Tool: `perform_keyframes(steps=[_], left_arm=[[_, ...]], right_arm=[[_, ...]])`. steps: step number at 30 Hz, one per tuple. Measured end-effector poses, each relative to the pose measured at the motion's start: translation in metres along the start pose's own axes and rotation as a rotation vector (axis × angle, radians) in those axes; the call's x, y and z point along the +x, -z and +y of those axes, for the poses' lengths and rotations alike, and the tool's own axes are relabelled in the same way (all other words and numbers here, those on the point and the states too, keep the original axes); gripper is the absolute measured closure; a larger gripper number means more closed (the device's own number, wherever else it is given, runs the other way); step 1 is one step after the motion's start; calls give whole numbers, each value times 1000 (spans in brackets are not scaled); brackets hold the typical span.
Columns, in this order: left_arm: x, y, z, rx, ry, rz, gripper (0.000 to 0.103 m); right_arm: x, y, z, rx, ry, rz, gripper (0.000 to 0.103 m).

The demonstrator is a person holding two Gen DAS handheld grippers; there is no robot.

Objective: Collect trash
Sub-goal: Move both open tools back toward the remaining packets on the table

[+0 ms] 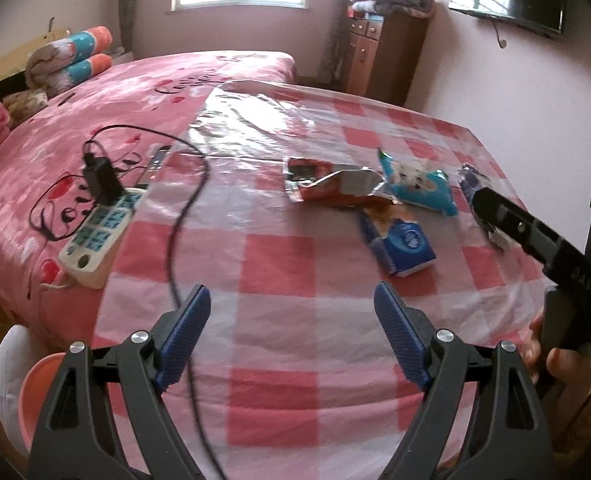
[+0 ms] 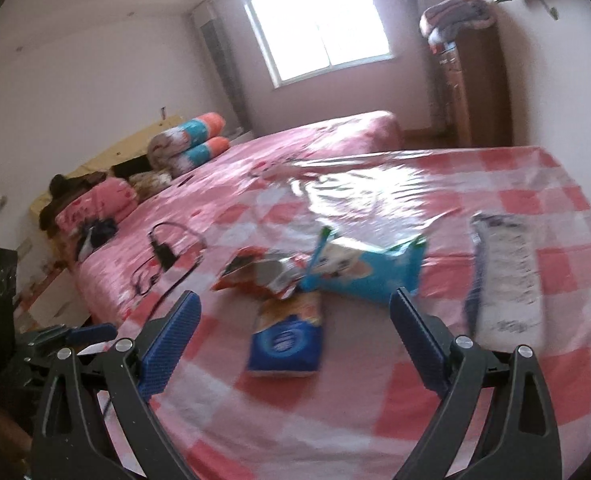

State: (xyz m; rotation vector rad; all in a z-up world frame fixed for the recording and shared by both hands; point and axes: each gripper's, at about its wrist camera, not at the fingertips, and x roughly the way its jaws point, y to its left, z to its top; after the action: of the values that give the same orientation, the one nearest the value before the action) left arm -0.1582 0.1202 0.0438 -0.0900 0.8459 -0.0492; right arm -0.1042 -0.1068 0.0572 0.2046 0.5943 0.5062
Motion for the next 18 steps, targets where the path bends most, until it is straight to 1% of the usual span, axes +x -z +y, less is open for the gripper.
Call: perform_keyframes(steps=[3, 6, 9, 11, 14, 18], left_arm=[[8, -6, -11, 4, 17, 6, 19], [18, -15, -16, -31, 49, 23, 19], [27, -24, -20, -87, 110, 41, 19], [35, -31, -24, -132, 166, 55, 19], [48, -40, -28, -183, 219, 70, 19], [72, -53, -30, -237, 231, 93, 19]], right_arm=[[-4, -3, -15, 20, 38, -19, 9], [-5, -6, -29, 43, 50, -19, 9], [-7, -10, -48, 70, 88, -13, 9], [-7, -12, -58, 88, 100, -6, 9], [-9, -14, -74, 115, 132, -2, 9], [-10, -16, -94, 150, 152, 5, 9]])
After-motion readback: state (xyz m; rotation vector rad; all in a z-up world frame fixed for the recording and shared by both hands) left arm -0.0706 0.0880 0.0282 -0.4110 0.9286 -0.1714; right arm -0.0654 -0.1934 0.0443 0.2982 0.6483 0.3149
